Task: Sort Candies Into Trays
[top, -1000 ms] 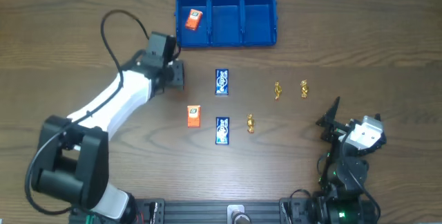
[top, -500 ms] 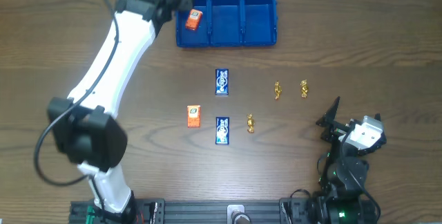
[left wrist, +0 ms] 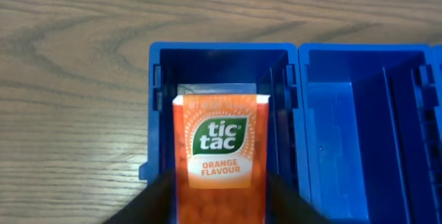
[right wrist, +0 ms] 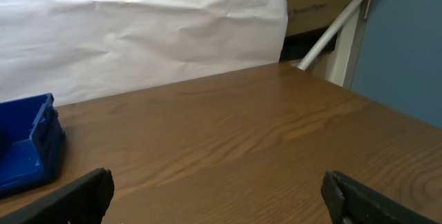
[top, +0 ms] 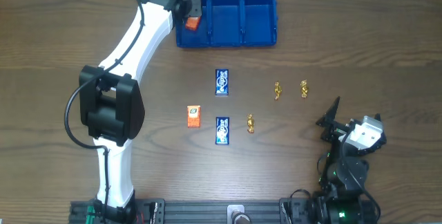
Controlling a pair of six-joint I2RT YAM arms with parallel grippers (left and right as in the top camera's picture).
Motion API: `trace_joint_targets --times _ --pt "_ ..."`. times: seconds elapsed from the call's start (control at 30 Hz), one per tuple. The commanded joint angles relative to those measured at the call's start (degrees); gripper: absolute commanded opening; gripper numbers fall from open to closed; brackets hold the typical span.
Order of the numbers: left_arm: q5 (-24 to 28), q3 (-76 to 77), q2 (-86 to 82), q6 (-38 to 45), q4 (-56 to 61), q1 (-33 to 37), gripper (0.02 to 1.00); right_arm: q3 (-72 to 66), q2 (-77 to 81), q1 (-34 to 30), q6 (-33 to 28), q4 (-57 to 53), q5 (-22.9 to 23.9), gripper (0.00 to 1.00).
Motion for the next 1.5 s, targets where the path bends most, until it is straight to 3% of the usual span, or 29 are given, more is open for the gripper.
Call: trace_joint_targets --times 0.03,0.13,0.23,0.43,0.57,0.7,0.87,1.3,1.5 --pt "0.5 1.5 -1.4 0.5 0.0 0.2 0.787 -0.2 -0.2 0.0 0.4 -0.3 0.7 0.998" --pt "-0.3 1.4 -5.0 0.5 -0.8 -0.3 0.809 -0.2 -0.2 0.0 0.4 -0.3 0.7 0.998" --pt "-5.5 -1.2 -14.1 0.5 -3.1 -3.0 0.816 -0.2 -0.2 0.0 0.4 -0.3 0.7 0.998" --pt "-13.0 -24.0 -35.9 -4.8 -2.8 -12.3 0.849 -0.2 -0.2 0.0 0.4 -0.3 0.7 0.998" --pt "-12.8 -41.3 -44.4 -12.0 -2.1 -17.5 1.000 -0.2 -0.2 0.0 0.4 -0.3 0.7 0.998" --pt "-8.1 -57.4 -47.4 -19.9 3.0 -20.5 0.998 -0.2 -0.2 0.0 0.4 -0.3 0.7 0.998" --pt "-5.0 -68.8 -47.3 -23.3 10.8 -22.4 1.000 -0.2 -0.2 0.0 0.4 -0.3 0.7 0.998" --pt "-5.6 -70.3 -39.8 -24.2 14.4 -22.5 0.980 -0.2 -0.2 0.0 0.4 -0.3 0.7 0.998" --pt "-7.2 -70.3 -38.8 -24.1 15.2 -22.4 0.923 -0.2 -0.2 0.0 0.4 -0.3 0.7 0.996"
